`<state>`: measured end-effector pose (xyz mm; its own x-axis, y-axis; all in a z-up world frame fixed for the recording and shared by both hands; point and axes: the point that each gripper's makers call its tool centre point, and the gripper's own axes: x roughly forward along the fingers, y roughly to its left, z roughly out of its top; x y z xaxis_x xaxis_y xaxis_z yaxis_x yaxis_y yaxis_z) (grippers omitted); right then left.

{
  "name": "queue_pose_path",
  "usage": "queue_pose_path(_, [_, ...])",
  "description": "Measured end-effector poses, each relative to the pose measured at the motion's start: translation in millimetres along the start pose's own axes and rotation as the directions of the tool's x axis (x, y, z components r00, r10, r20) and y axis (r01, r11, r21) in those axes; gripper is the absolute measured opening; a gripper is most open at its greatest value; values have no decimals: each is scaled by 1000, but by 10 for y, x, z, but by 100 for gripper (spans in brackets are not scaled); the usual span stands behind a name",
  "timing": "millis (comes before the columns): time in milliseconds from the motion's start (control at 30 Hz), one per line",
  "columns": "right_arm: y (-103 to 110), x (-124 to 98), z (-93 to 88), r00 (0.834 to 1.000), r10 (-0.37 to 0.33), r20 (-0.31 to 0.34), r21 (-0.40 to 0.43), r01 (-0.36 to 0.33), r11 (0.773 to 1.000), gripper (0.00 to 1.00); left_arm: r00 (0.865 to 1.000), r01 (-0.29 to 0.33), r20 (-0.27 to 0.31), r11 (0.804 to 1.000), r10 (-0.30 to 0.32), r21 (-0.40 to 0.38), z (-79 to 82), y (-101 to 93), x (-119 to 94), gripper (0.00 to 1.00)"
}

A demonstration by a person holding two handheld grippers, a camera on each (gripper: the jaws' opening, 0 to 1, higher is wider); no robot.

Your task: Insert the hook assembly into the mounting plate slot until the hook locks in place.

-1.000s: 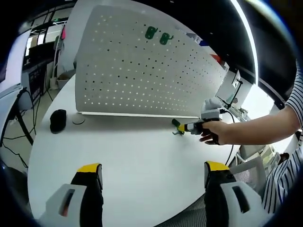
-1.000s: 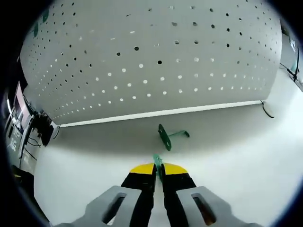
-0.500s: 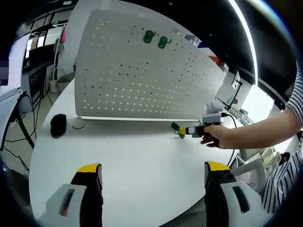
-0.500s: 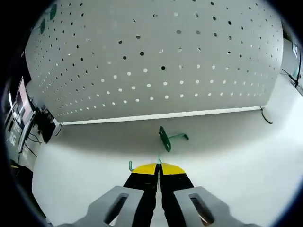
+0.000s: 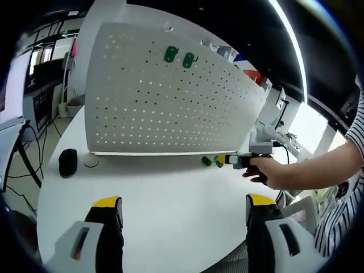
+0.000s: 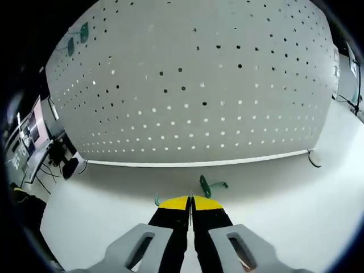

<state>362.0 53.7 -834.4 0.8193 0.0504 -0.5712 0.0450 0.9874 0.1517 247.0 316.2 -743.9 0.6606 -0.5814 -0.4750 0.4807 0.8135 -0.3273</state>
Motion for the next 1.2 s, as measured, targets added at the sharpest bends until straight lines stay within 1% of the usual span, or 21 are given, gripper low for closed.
queue_pose_path(167, [115, -160, 104, 998, 40, 39, 7, -41, 999, 0, 1000, 2, 7, 1000, -2, 7, 90, -76, 16, 90])
queue_pose_path(267, [179, -256, 150, 996, 55, 64, -6, -55, 998, 0, 1000, 7, 14, 1000, -7, -3, 142, -122, 33, 89])
queue_pose_path(333, [222, -337, 169, 995, 64, 76, 2, -64, 998, 0, 1000, 17, 17, 1000, -17, -11, 173, -161, 49, 88])
queue_pose_path(367, [265, -388, 187, 993, 76, 88, 7, -77, 997, 0, 1000, 20, 19, 1000, -20, -13, 189, -174, 54, 88])
queue_pose_path(467, [376, -499, 231, 988, 107, 115, -18, -106, 994, 0, 999, 30, 21, 999, -30, -12, 227, -225, 76, 87])
queue_pose_path(533, [448, -579, 260, 983, 133, 129, -11, -132, 991, 0, 999, 39, 18, 999, -39, -9, 240, -275, 98, 87])
queue_pose_path(633, [597, -709, 355, 963, 197, 186, 4, -201, 980, 0, 998, 52, 21, 999, -52, -13, 269, -336, 125, 85])
queue_pose_path(733, [721, -876, 391, 950, 227, 213, -33, -226, 974, 0, 996, 79, 38, 996, -78, -30, 310, -421, 148, 83])
queue_pose_path(767, [752, -913, 391, 948, 235, 216, -35, -233, 972, 0, 995, 91, 46, 995, -90, -27, 330, -466, 155, 83])
queue_pose_path(900, [903, -1088, 402, 930, 275, 245, -47, -272, 961, 0, 992, 121, 44, 992, -120, -20, 351, -597, 186, 79])
queue_pose_path(933, [919, -1106, 401, 928, 279, 247, -47, -276, 960, 0, 991, 127, 46, 992, -126, -23, 357, -618, 191, 78])
queue_pose_path(967, [967, -1155, 403, 921, 294, 255, -49, -292, 955, 0, 990, 133, 47, 991, -131, -26, 361, -637, 197, 78])
queue_pose_path(1067, [1037, -1254, 391, 913, 312, 264, -46, -311, 949, 0, 987, 156, 57, 986, -153, -51, 388, -698, 220, 76])
queue_pose_path(1200, [1123, -1395, 394, 900, 336, 279, -46, -337, 940, 0, 985, 164, 59, 985, -161, -51, 404, -753, 257, 73])
